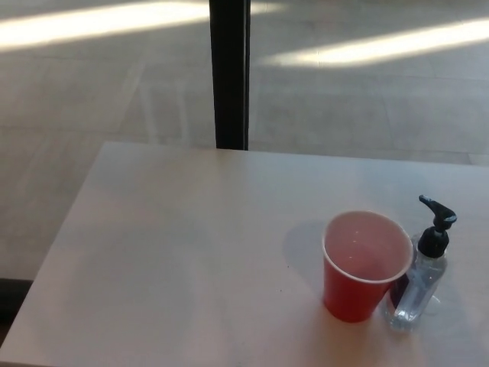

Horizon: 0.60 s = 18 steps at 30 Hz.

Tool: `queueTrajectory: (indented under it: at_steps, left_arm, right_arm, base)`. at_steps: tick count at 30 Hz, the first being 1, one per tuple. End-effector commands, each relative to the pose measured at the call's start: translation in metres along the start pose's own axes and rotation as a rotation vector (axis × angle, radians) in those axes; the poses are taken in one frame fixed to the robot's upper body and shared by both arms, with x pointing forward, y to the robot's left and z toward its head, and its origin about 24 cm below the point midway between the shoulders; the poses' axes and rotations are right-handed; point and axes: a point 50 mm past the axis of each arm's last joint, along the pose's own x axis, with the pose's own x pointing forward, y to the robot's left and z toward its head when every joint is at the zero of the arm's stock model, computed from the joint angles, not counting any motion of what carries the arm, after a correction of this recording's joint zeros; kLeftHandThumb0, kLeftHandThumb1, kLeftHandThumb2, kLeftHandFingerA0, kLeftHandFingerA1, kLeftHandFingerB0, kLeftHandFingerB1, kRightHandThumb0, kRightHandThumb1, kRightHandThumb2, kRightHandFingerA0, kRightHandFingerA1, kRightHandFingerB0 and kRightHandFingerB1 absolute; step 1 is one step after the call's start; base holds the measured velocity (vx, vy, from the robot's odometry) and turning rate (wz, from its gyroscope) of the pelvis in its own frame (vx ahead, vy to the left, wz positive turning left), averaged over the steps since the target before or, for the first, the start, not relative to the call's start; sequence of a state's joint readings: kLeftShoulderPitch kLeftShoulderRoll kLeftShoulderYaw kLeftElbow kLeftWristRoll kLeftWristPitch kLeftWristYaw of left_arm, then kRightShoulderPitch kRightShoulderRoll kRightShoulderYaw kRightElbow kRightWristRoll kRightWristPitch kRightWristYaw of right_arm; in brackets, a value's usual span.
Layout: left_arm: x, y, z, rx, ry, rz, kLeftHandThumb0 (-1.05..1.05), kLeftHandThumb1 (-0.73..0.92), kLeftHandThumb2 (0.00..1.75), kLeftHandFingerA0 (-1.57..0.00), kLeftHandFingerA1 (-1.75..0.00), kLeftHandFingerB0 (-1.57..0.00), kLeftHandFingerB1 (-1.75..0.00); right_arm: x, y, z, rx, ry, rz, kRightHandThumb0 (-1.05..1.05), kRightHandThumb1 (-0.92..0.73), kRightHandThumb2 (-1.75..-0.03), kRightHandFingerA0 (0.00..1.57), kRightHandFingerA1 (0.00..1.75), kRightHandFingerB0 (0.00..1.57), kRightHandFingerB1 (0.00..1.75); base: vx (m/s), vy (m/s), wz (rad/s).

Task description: The robot uses its right hand fist to press the hand soap kept in the middle of the table to get liquid hand soap out

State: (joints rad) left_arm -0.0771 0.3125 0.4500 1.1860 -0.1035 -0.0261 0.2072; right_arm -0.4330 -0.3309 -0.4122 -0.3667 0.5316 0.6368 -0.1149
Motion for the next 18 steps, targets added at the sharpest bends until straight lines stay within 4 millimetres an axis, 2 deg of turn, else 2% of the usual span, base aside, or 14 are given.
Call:
queueTrajectory:
  at_steps: [1,2,4,5,7,8,9,12,13,14,18]
  left_arm:
    - [0.002,0.008,0.002,-0.018,0.008,0.026,-0.36,0.8,1.24,-0.54,-1.23,-0.12,-0.82]
    - [0.002,0.008,0.002,-0.018,0.008,0.026,-0.36,0.8,1.24,-0.54,-1.23,-0.12,-0.82]
    - [0.002,0.007,0.003,-0.008,0.0,0.029,-0.39,0.77,1.32,-0.53,-1.32,-0.18,-0.97]
    - [0.002,0.008,0.002,0.002,-0.004,0.028,-0.37,0.77,1.29,-0.53,-1.32,-0.28,-1.06]
    - [0.002,0.009,0.002,0.013,-0.002,0.023,-0.39,0.78,1.31,-0.53,-1.3,-0.26,-1.03]
    - [0.002,0.009,0.002,0.015,-0.003,0.025,-0.38,0.76,1.31,-0.53,-1.33,-0.31,-1.14]
    - [0.002,0.01,0.002,0.004,0.001,0.032,-0.4,0.77,1.28,-0.54,-1.31,-0.21,-0.99]
    - [0.002,0.011,0.002,0.022,-0.006,0.025,-0.4,0.78,1.3,-0.54,-1.32,-0.26,-1.04]
    - [0.002,0.011,0.001,0.012,-0.007,0.025,-0.39,0.78,1.31,-0.54,-1.29,-0.24,-1.01]
    - [0.002,0.012,0.002,0.012,-0.011,0.025,-0.39,0.77,1.3,-0.53,-1.35,-0.29,-1.14]
    - [0.002,0.012,0.002,0.021,-0.014,0.032,-0.4,0.77,1.32,-0.54,-1.34,-0.26,-1.05]
  right_arm:
    - [-0.002,0.009,-0.012,0.012,0.071,0.112,-0.1,-0.55,-1.27,1.02,1.75,0.8,1.47]
    - [-0.003,0.009,-0.012,0.011,0.071,0.113,-0.1,-0.55,-1.27,1.02,1.75,0.8,1.47]
    - [-0.005,0.011,-0.017,-0.016,0.094,0.138,-0.12,-0.54,-1.25,0.99,1.75,0.77,1.49]
    - [-0.005,0.012,-0.02,-0.033,0.102,0.152,-0.12,-0.53,-1.26,1.0,1.75,0.78,1.5]
    - [-0.007,0.015,-0.026,-0.04,0.127,0.167,-0.12,-0.53,-1.27,1.01,1.75,0.78,1.51]
    - [-0.008,0.016,-0.028,-0.043,0.136,0.176,-0.13,-0.53,-1.28,1.0,1.75,0.77,1.51]
    - [-0.009,0.017,-0.031,-0.054,0.147,0.182,-0.13,-0.53,-1.28,1.0,1.75,0.77,1.52]
    - [-0.015,0.024,-0.04,-0.053,0.159,0.214,-0.13,-0.52,-1.3,0.98,1.75,0.75,1.53]
    - [-0.016,0.025,-0.042,-0.054,0.15,0.243,-0.11,-0.52,-1.34,1.0,1.75,0.67,1.66]
    - [-0.019,0.029,-0.046,-0.064,0.146,0.277,-0.11,-0.5,-1.36,1.0,1.75,0.68,1.68]
    - [-0.022,0.034,-0.048,-0.061,0.15,0.29,-0.13,-0.49,-1.33,1.01,1.75,0.71,1.64]
  base:
    - [0.0,0.0,0.0]
    - [0.0,0.0,0.0]
    - [0.0,0.0,0.0]
    - [0.0,0.0,0.0]
    - [0.0,0.0,0.0]
    - [0.0,0.0,0.0]
    - [0.0,0.0,0.0]
    - [0.0,0.0,0.0]
    - [0.0,0.0,0.0]
    - [0.0,0.0,0.0]
    - [0.0,0.0,0.0]
